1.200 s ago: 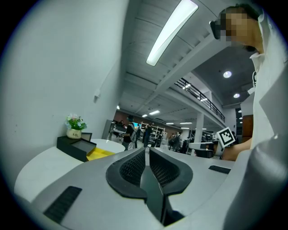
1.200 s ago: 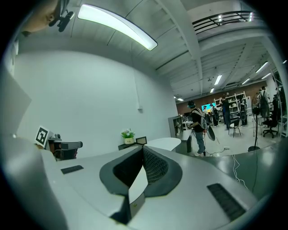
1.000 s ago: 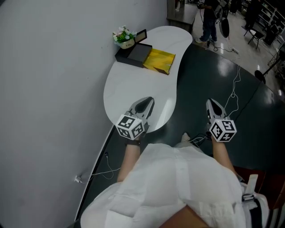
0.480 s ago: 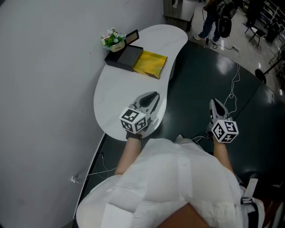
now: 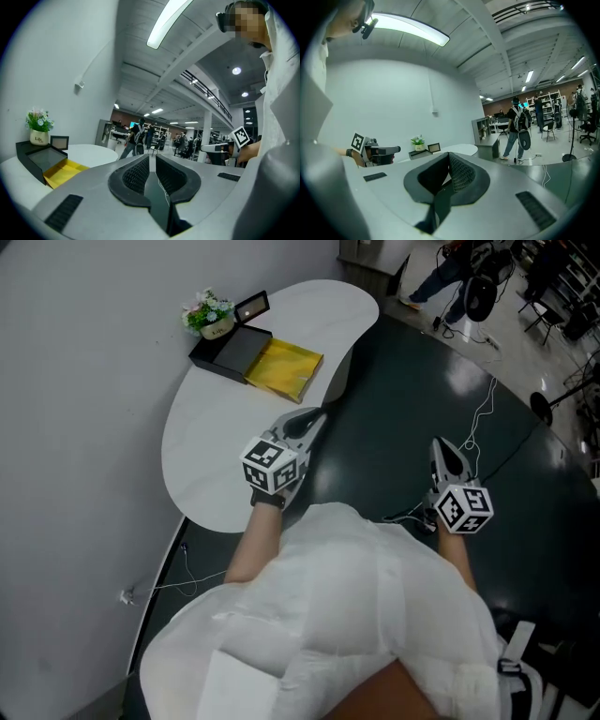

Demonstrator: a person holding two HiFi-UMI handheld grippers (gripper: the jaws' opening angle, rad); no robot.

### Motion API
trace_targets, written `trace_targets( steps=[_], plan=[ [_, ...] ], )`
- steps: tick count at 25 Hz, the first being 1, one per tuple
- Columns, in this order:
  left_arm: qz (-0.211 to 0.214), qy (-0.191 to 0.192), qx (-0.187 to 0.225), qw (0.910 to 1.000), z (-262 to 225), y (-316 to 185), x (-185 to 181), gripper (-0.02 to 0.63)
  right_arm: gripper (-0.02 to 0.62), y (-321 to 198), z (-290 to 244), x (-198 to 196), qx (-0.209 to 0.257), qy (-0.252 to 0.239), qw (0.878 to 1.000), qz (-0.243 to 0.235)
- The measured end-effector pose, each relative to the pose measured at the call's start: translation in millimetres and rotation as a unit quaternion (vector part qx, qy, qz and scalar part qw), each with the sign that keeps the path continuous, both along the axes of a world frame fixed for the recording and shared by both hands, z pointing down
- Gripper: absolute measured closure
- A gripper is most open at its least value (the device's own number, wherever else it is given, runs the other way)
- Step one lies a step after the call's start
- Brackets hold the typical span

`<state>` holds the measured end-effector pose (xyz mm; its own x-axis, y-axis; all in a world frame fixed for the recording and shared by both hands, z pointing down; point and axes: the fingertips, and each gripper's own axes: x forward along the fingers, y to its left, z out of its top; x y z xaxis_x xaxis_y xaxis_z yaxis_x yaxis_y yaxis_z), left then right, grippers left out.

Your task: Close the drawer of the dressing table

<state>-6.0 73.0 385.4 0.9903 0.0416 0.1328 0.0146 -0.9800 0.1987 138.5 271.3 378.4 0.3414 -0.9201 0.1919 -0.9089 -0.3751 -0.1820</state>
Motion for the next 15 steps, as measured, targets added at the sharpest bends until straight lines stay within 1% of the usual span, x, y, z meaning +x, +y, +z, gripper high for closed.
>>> trace_targets(
  steps=[4,7,9,12,15],
  plan=[
    [-0.019,-0.011,-0.001,0.9998,12.7,-8.9,13.4,0.565,0.586,-3.7,9.0,20.3,-0.008,0.007,1.0,-0.016],
    [-0.029,-0.026,-0.004,0.9992,25.7,-21.7,20.0,0.565,0.586,-12.0,18.9,36.2,-0.006,-0.003,1.0,-0.017],
    [-0.036,-0.031,-0.011,0.9988,32.4,-32.1,26.0,0.565,0.586,-22.5,24.1,46.4,-0.007,-0.008,1.0,-0.026],
    [-0.043,-0.03,-0.017,0.9985,41.7,-50.8,41.8,0.565,0.586,-49.7,31.6,68.5,-0.016,-0.005,0.999,-0.048],
    [-0.051,-0.025,-0.022,0.9981,51.9,-78.4,59.9,0.565,0.586,-90.1,39.3,91.0,-0.029,0.002,0.997,-0.073]
  ],
)
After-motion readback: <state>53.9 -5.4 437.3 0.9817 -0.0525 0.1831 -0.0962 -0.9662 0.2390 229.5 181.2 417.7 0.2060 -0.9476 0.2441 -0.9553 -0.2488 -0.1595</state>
